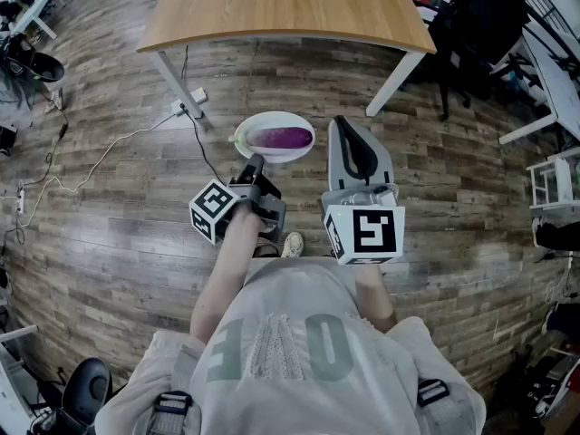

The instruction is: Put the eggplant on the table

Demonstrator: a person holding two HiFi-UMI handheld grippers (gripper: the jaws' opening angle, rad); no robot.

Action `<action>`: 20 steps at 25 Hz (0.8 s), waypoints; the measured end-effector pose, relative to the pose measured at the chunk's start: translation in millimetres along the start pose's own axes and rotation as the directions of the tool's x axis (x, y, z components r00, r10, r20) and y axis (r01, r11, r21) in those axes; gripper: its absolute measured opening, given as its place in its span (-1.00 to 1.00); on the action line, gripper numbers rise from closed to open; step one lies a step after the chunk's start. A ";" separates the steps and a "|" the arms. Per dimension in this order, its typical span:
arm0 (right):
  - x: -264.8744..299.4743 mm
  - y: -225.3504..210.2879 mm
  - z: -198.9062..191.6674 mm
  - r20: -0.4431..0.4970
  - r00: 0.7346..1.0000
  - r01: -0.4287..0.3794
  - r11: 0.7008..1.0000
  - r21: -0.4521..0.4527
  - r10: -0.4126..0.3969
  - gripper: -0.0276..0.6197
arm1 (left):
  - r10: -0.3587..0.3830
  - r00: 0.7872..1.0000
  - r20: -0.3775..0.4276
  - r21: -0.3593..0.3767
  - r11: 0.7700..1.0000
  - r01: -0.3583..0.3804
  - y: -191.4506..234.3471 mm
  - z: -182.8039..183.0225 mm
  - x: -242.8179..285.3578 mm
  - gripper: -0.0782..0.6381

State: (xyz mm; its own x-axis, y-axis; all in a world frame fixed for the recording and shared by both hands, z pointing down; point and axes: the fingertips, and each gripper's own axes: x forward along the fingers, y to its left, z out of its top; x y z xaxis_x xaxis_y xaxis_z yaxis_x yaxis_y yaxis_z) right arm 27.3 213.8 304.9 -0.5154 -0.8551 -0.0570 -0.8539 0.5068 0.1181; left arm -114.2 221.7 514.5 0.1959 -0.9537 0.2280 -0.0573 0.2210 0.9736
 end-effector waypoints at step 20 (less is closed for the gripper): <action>-3.4 -12.9 -1.6 0.073 0.997 -0.016 0.994 0.109 0.008 -0.86 | -0.032 0.999 0.014 -0.008 0.999 0.032 -13.1 0.7 7.4 -0.73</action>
State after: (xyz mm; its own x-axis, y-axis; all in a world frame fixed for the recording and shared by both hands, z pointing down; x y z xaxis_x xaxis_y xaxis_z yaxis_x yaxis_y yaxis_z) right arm 40.2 210.0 305.1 -0.5259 -0.8409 -0.1279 -0.8485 0.5291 0.0102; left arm -112.7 211.5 503.4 0.1837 -0.9631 0.1965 -0.0430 0.1919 0.9805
